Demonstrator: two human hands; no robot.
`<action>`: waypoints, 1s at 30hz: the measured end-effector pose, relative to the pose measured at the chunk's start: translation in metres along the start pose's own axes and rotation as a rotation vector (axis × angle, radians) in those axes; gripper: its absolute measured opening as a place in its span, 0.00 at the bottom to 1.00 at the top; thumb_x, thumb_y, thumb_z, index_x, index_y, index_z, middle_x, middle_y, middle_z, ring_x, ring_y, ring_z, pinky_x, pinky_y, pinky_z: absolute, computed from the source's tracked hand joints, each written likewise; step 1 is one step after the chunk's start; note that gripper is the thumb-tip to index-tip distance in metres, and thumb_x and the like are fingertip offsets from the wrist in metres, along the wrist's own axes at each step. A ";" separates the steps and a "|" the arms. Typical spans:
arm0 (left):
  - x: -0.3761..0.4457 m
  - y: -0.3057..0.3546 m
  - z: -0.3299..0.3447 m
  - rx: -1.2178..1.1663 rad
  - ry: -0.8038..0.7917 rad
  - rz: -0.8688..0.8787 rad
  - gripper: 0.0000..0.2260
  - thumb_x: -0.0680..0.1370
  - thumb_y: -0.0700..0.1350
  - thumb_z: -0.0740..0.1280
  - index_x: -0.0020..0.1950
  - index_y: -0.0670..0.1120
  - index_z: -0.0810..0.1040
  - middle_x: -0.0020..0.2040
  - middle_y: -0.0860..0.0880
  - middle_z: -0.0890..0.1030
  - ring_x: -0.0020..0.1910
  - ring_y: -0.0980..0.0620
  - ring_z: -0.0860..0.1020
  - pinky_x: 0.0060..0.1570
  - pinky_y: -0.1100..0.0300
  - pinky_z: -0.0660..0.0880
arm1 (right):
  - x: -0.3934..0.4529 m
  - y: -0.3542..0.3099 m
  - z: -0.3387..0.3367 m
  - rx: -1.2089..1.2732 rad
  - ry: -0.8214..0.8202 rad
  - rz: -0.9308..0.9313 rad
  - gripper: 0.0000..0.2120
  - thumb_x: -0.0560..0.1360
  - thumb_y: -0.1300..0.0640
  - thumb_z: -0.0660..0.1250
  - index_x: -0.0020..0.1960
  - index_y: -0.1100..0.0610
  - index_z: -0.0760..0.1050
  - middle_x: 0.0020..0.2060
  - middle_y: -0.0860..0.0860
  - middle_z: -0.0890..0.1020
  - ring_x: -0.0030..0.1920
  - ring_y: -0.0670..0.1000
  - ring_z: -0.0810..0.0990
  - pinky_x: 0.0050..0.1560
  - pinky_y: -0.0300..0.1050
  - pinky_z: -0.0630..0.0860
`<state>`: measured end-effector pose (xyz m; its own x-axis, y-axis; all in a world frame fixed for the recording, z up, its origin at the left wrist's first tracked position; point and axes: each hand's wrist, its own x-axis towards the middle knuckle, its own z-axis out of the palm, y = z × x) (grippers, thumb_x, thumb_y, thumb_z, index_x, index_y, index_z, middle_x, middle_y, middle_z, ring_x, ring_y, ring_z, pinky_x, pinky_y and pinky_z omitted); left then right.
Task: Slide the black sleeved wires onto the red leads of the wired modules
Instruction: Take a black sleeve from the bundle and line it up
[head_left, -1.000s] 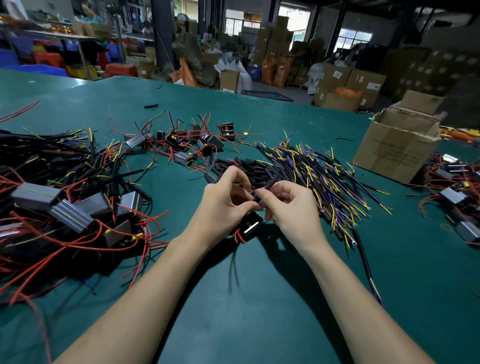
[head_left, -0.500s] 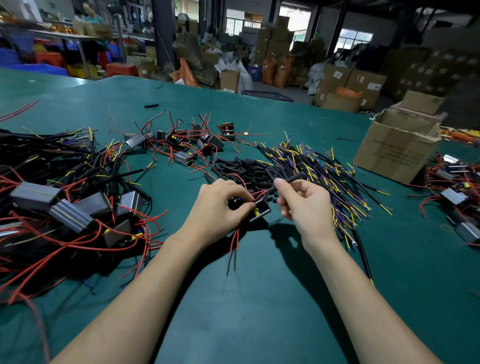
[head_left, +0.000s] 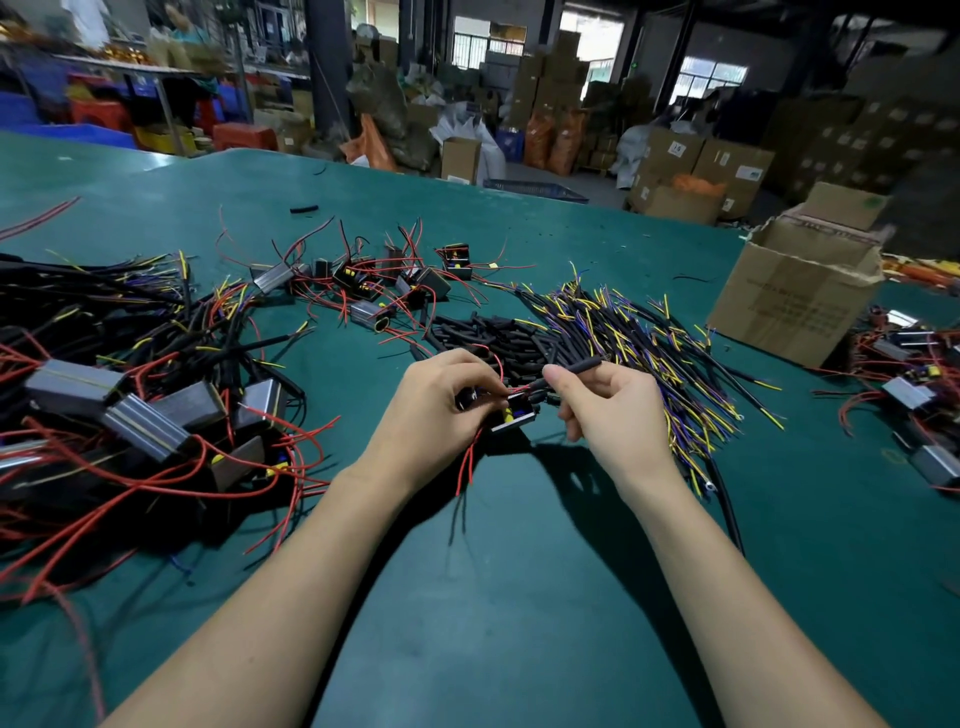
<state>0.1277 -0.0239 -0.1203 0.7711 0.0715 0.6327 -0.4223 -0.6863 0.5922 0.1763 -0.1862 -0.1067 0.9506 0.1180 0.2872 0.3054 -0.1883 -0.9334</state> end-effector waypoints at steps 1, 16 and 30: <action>0.000 -0.001 -0.001 0.001 0.004 0.024 0.03 0.70 0.34 0.74 0.41 0.40 0.84 0.43 0.46 0.82 0.43 0.50 0.81 0.47 0.57 0.76 | 0.001 0.000 -0.002 -0.036 0.012 -0.021 0.10 0.72 0.55 0.73 0.34 0.58 0.80 0.24 0.46 0.76 0.25 0.45 0.70 0.31 0.39 0.68; -0.001 -0.005 -0.001 -0.017 -0.139 0.007 0.06 0.70 0.31 0.71 0.39 0.42 0.83 0.44 0.46 0.78 0.43 0.50 0.77 0.46 0.61 0.73 | -0.003 0.004 0.004 -0.279 -0.085 -0.143 0.10 0.69 0.54 0.76 0.31 0.49 0.78 0.33 0.50 0.79 0.36 0.43 0.74 0.42 0.35 0.68; -0.002 0.004 0.013 -0.155 -0.072 -0.132 0.05 0.73 0.39 0.71 0.47 0.47 0.80 0.38 0.52 0.84 0.37 0.48 0.80 0.43 0.54 0.77 | -0.007 0.004 0.008 0.027 -0.244 -0.035 0.06 0.73 0.59 0.71 0.39 0.58 0.84 0.34 0.50 0.85 0.36 0.42 0.81 0.43 0.33 0.75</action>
<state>0.1309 -0.0357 -0.1257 0.8543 0.0983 0.5104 -0.3791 -0.5541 0.7411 0.1706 -0.1805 -0.1142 0.8969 0.3563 0.2619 0.3328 -0.1540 -0.9303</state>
